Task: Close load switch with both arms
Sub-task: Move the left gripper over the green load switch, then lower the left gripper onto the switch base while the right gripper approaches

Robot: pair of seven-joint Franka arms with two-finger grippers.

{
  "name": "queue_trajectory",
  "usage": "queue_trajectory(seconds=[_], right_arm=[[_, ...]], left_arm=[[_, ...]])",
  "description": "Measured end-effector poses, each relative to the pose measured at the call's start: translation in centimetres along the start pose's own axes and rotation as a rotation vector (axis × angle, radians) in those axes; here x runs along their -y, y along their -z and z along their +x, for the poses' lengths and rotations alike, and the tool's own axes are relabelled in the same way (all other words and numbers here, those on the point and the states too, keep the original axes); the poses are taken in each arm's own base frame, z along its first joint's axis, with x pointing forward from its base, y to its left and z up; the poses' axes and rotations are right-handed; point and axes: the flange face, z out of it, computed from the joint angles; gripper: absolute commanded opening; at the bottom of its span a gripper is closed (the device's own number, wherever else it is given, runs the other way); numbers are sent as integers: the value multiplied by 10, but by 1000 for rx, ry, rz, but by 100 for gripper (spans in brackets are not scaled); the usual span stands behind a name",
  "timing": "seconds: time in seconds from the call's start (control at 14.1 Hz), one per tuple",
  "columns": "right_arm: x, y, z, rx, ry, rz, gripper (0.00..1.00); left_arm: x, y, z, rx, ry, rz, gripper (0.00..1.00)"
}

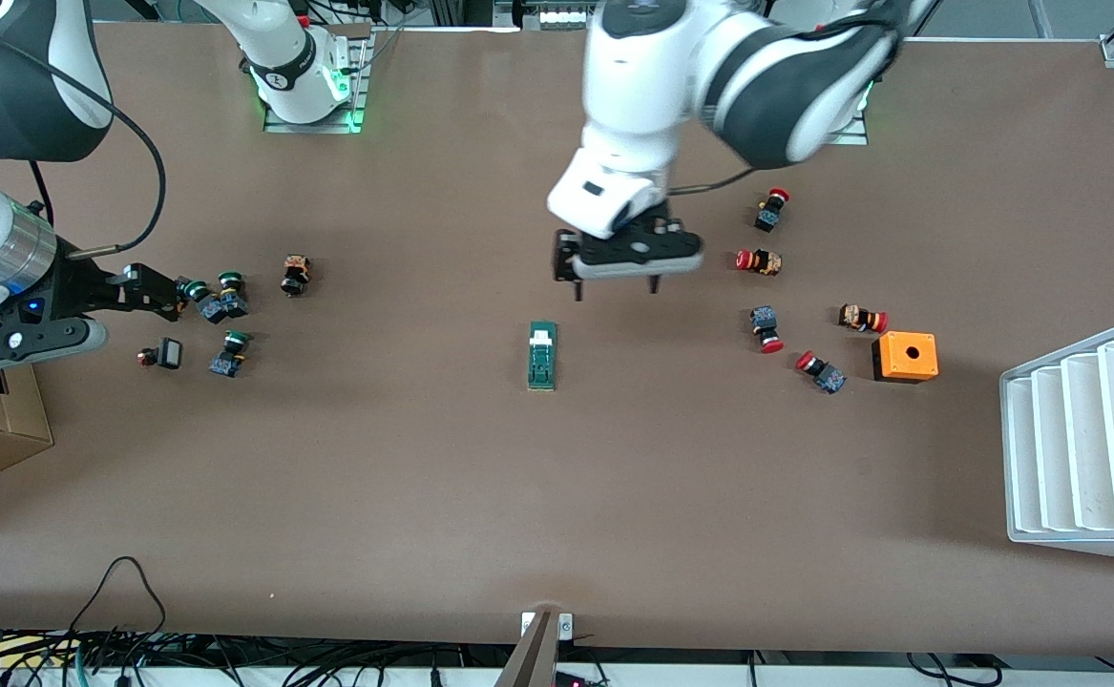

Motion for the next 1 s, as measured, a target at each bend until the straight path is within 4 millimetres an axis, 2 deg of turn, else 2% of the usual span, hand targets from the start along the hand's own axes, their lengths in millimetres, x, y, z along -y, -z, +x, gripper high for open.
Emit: queue_trajectory(seconds=[0.14, 0.36, 0.64, 0.78, 1.0], right_arm=[[-12, 1, 0, -21, 48, -4, 99], [-24, 1, -1, -23, 139, -5, 99], [-33, -2, -4, -12, 208, -3, 99], [-32, -4, -4, -16, 196, 24, 99], [-21, -15, 2, -15, 60, 105, 99]], left_arm=[[-17, -31, -44, -78, 17, -16, 100], [-27, -78, -111, -197, 20, -22, 100], [-27, -150, -206, -369, -26, -76, 100], [-21, -180, -231, -433, -51, -90, 100], [-20, -210, -251, -530, -110, -96, 100]])
